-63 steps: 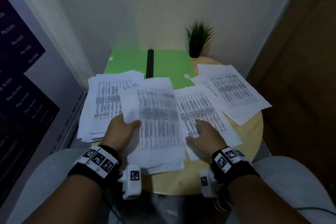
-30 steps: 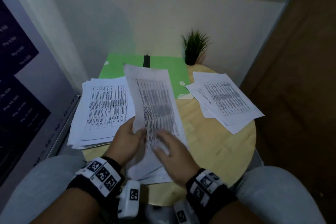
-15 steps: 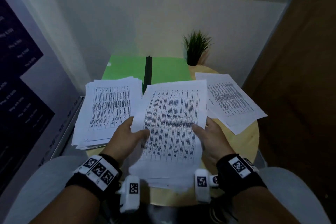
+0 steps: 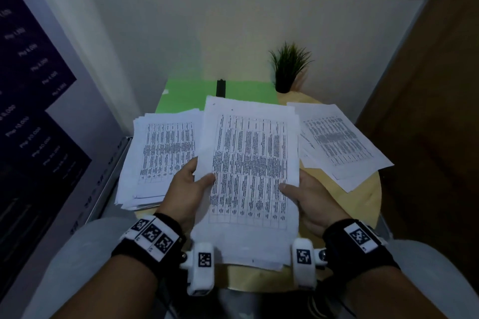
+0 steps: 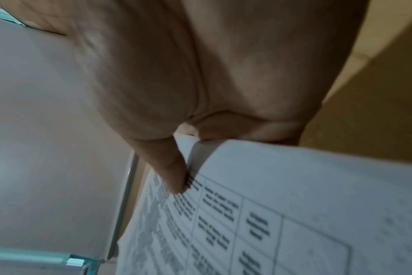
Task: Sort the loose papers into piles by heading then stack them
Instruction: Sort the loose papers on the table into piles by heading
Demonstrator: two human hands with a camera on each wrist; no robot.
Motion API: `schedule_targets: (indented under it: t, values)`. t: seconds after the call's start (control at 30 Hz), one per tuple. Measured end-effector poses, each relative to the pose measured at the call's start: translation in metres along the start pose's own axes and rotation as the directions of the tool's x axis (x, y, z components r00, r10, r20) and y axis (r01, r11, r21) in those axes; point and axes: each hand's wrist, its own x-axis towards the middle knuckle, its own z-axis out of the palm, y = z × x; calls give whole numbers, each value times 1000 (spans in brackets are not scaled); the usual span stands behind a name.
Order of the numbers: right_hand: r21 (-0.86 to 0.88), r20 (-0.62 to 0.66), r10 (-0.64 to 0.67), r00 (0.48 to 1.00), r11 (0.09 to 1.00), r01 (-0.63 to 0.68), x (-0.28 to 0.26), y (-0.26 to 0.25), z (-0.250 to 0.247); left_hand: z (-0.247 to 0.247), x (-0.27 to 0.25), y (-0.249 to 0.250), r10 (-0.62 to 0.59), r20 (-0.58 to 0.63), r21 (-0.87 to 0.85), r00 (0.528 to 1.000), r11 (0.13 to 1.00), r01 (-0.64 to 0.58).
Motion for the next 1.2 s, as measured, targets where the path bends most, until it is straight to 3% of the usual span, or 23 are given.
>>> schedule_targets:
  t: [0.1, 0.2, 0.3, 0.37, 0.47, 0.53, 0.63, 0.7, 0.73, 0.83, 0.93, 1.03, 1.2]
  values:
    - [-201, -76, -127, 989, 973, 109, -3, -10, 3, 0, -2, 0, -29, 34, -6, 999, 1000, 29]
    - [-218, -95, -128, 987, 970, 105, -1, -13, -5, -3, -2, 6, -22, 71, -35, 997, 999, 25]
    - [-156, -68, 28, 997, 987, -38, 3, -3, -11, -3, 0, 0, -18, 76, 281, 997, 960, -4]
    - [-203, -93, 61, 994, 976, -79, 2, 5, -8, 1, -2, -7, -26, 93, 414, 995, 910, -15]
    - [-333, -180, -116, 977, 942, 50, -5, -2, 8, 12, -6, -8, 76, 66, 375, 995, 922, -95]
    - [-366, -240, -327, 914, 902, 227, -14, -17, 22, 19, -11, 1, 198, 28, 286, 980, 938, -197]
    - [-380, -254, -611, 750, 776, 503, -29, -38, 37, 27, -19, 16, 402, -44, 172, 915, 905, -390]
    - [-382, -245, -705, 665, 701, 602, -36, -42, 42, 30, -22, 21, 506, -58, 143, 861, 857, -495]
    - [-368, -250, -716, 652, 692, 620, -37, -42, 44, 31, -23, 22, 529, -48, 142, 847, 843, -518]
    - [-315, -283, -649, 706, 758, 571, -35, -27, 45, 30, -20, 12, 471, -6, 105, 882, 878, -467]
    - [-260, -351, -507, 787, 860, 438, -26, -4, 43, 26, -11, 0, 356, -40, 16, 934, 934, -356]
    - [-188, -429, -367, 826, 930, 315, -14, 18, 41, 26, -5, -9, 228, -70, -46, 971, 972, -232]
    - [-123, -477, -191, 858, 981, 150, -4, 43, 49, 29, 2, -29, 149, -61, 135, 987, 981, -139]
